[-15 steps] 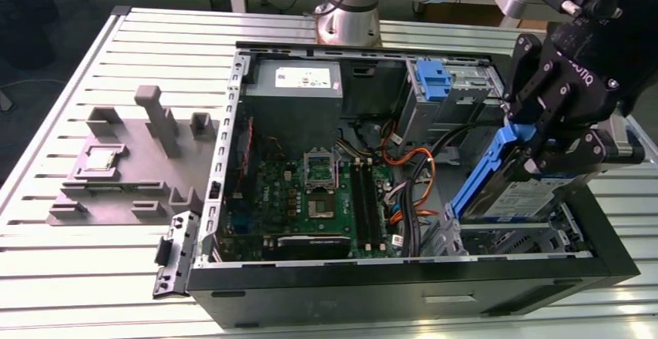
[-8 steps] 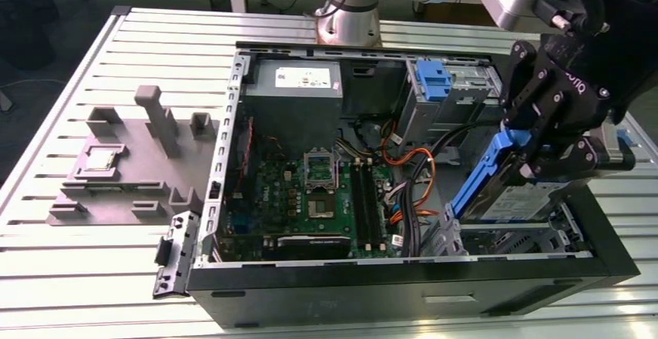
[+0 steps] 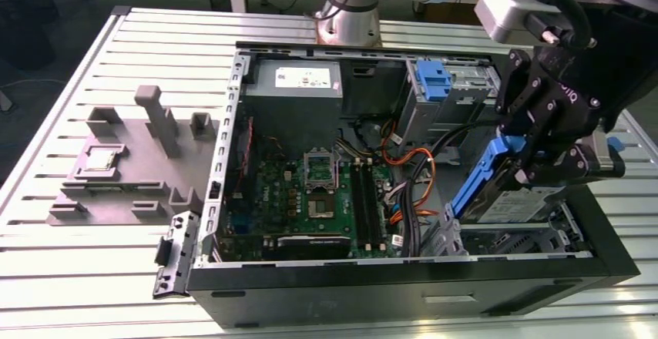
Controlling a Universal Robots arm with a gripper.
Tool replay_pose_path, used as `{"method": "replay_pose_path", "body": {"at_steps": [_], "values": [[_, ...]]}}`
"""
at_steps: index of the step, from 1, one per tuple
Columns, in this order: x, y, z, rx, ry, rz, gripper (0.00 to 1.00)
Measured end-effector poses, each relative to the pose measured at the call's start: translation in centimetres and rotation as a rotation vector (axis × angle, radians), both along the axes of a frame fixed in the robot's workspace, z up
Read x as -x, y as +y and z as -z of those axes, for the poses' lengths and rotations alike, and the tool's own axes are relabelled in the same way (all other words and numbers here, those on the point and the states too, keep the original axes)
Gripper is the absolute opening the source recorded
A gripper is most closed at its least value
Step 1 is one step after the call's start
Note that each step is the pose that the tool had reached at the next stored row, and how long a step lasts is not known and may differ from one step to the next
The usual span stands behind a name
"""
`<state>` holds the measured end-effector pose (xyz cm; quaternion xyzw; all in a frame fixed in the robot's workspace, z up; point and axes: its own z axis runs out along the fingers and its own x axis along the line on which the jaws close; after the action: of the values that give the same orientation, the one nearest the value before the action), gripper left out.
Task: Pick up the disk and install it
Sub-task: 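Pick up the disk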
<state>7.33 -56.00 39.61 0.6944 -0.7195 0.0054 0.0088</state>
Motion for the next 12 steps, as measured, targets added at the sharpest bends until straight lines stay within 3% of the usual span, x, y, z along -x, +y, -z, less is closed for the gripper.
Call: {"method": "replay_pose_path", "body": {"at_steps": [12], "values": [[0.0,0.0,1.29,0.0001,0.0001,0.0,0.37]]}}
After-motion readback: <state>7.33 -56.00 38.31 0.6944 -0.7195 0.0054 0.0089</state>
